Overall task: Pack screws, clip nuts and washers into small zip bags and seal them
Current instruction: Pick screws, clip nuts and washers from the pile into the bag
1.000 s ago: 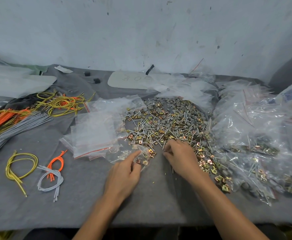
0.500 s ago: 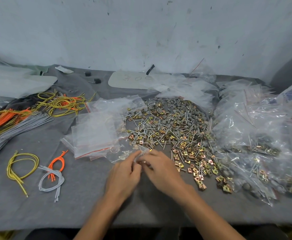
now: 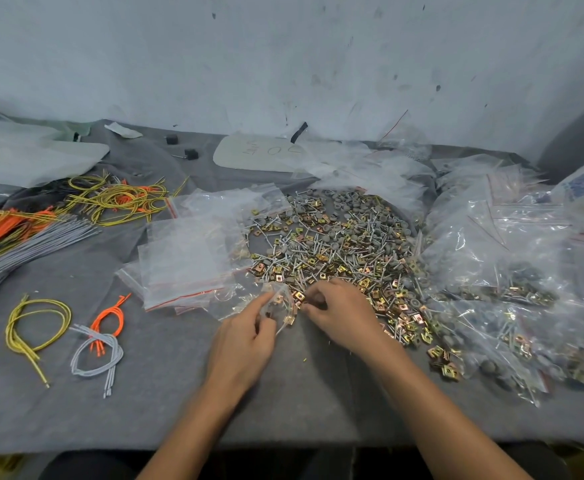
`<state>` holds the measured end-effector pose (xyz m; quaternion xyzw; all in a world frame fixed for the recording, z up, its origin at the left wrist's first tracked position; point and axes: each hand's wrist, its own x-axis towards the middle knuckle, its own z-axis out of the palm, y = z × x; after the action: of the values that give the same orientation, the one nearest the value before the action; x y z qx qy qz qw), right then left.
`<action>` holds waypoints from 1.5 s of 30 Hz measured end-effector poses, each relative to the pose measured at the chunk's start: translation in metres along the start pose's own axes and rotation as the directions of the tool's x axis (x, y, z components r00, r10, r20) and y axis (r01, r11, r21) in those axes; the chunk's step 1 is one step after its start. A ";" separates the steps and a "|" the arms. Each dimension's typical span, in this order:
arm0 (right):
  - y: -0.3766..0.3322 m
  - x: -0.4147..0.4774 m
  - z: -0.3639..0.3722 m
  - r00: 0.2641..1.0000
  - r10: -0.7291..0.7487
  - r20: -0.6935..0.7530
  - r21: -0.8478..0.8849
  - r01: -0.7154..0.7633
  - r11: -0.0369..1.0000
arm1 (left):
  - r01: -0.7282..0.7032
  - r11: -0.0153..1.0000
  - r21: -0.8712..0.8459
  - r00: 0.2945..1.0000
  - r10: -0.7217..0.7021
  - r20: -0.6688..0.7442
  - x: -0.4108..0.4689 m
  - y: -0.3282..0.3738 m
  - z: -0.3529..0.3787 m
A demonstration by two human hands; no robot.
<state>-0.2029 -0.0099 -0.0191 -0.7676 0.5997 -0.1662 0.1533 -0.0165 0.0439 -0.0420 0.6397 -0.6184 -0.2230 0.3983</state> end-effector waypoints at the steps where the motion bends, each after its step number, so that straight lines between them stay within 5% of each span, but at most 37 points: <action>1: -0.001 0.001 0.000 1.000 -0.010 0.006 -0.015 0.010 1.000 | 0.004 1.000 -0.002 1.000 -0.004 0.005 0.000 0.000 0.000; 19: 0.006 -0.013 -0.003 0.996 -0.093 0.006 -0.112 0.093 0.989 | 0.007 1.000 -0.001 1.000 -0.007 0.002 0.001 -0.001 0.001; 24: -0.013 -0.030 -0.010 0.994 -0.029 -0.104 0.364 0.065 0.929 | -0.016 1.000 -0.004 1.000 0.016 0.008 0.001 -0.003 0.001; 26: -0.028 -0.036 -0.008 0.992 -0.086 -0.093 0.418 0.117 0.901 | -0.021 1.000 -0.005 1.000 0.021 0.008 0.001 -0.004 0.002; 31: -0.041 -0.039 0.006 0.967 -0.249 -0.058 0.167 0.256 0.952 | -0.016 1.000 -0.015 1.000 0.016 0.015 0.002 -0.004 0.001; 35: -0.026 -0.029 0.005 0.973 -0.061 -0.223 0.346 0.137 0.928 | 0.000 1.000 -0.021 1.000 0.001 0.007 0.001 -0.001 0.000; 40: -0.003 -0.011 0.008 0.993 0.022 -0.112 0.023 -0.019 1.000 | -0.001 1.000 -0.010 1.000 0.001 -0.008 0.001 -0.001 0.000; 45: -0.006 -0.003 0.015 0.995 0.003 -0.101 -0.022 -0.005 1.000 | 0.002 1.000 -0.024 1.000 -0.002 0.001 0.000 0.000 0.000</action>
<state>-0.1916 -0.0049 -0.0301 -0.7588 0.6099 -0.1977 0.1147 -0.0161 0.0435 -0.0418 0.6355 -0.6151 -0.2313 0.4054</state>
